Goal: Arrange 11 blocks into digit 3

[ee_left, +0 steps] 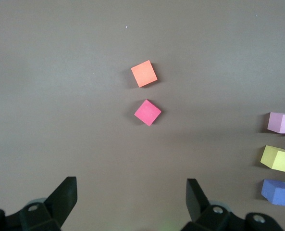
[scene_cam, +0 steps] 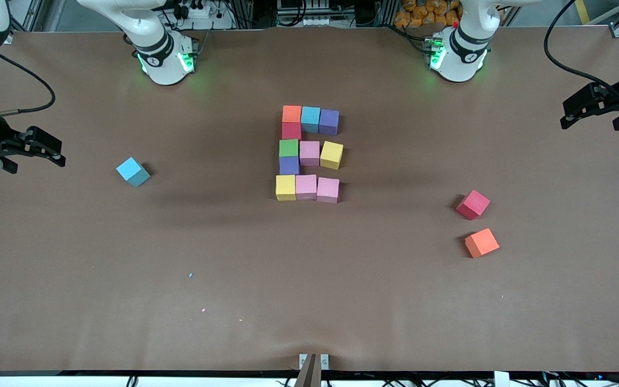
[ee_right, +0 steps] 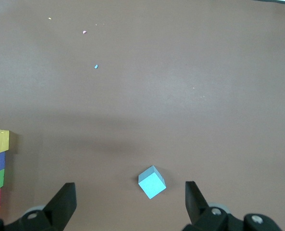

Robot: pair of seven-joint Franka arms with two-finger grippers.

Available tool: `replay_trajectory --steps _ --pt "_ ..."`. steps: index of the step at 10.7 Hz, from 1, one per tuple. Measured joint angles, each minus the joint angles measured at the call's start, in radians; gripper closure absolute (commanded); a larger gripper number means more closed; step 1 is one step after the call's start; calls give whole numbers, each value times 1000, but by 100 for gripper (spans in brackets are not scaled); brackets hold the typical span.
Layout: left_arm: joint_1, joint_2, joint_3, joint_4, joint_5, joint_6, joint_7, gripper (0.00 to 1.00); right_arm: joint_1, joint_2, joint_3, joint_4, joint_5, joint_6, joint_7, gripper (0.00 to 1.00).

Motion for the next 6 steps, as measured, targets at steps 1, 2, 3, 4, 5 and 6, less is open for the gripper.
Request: replay_trajectory --steps 1,2,3,4,5,6 --pt "0 0 0 -6 0 3 0 0 0 0 -1 0 0 -2 0 0" --pt "0 0 0 -10 0 5 0 0 0 0 -1 0 0 -7 0 0" --pt "0 0 0 -11 0 5 0 0 0 0 -1 0 0 -12 0 0" --pt "0 0 0 -11 0 6 0 0 0 0 -1 0 0 -14 0 0" --pt "0 0 0 -11 0 6 0 0 0 0 -1 0 0 -16 0 0" --pt "0 0 0 -11 0 7 -7 0 0 0 -1 0 0 -15 0 0"
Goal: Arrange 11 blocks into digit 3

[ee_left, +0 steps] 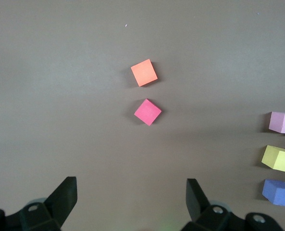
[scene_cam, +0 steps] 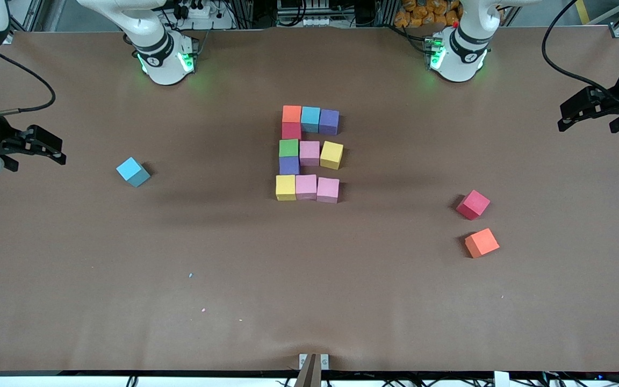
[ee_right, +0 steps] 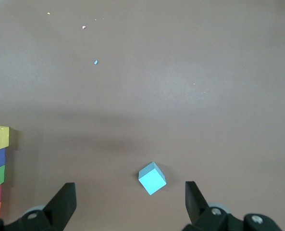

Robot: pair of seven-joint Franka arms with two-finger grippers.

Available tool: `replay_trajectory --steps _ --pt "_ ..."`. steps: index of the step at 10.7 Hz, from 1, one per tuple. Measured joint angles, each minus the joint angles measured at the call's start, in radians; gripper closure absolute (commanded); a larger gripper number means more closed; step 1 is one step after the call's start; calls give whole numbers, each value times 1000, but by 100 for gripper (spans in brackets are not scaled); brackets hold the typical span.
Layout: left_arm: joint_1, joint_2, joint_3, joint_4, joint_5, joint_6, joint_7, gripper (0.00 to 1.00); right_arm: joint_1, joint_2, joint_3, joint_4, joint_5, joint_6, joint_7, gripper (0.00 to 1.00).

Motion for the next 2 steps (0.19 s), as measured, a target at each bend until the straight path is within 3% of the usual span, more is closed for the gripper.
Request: replay_trajectory --steps 2 --pt "-4 0 0 0 0 1 -56 0 -4 0 -4 0 0 3 0 0"
